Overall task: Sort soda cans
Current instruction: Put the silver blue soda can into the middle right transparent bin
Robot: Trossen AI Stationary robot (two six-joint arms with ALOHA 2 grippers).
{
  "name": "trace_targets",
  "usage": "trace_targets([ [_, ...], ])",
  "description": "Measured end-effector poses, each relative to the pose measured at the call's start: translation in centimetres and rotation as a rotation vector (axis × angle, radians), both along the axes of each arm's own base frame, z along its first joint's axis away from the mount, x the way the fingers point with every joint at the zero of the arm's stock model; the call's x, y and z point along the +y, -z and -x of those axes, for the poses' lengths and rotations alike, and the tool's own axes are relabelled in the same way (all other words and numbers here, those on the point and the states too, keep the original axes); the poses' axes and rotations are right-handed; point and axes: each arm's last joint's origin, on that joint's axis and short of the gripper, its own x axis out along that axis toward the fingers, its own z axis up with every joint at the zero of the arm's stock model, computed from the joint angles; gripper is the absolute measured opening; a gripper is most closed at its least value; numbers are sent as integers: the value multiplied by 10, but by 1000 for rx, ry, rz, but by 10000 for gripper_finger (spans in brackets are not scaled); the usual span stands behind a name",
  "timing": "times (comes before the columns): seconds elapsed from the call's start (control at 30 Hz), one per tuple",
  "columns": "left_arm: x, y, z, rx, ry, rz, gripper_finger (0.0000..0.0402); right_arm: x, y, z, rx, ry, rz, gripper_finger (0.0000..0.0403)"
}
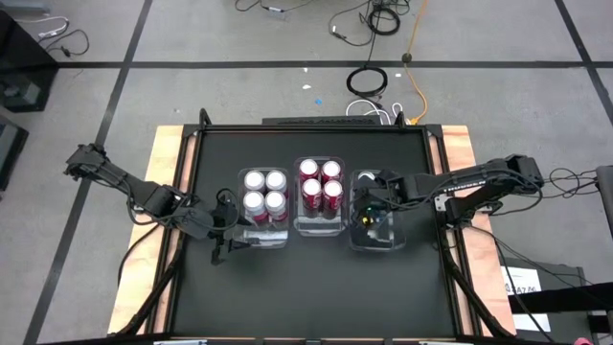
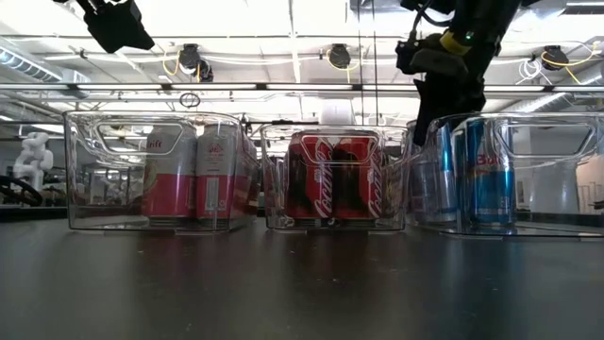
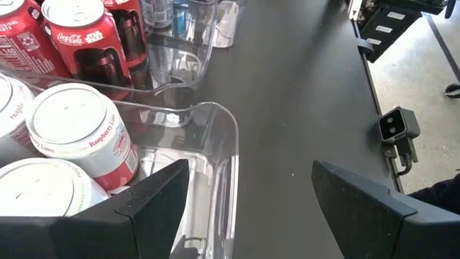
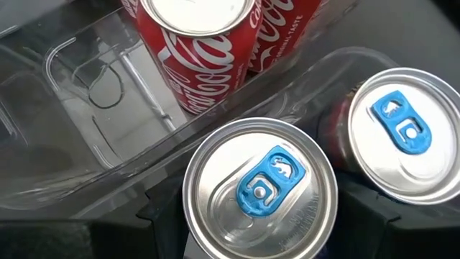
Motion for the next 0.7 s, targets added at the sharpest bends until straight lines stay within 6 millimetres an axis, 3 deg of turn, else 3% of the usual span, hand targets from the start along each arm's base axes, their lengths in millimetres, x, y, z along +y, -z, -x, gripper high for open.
trace_targets([
  [0.53,0,0,0,0,3,-4,305,0,0,0,24,-58,24,239],
  [0.7,0,0,0,-1,4,-5,305,0,0,0,27,-58,26,264],
])
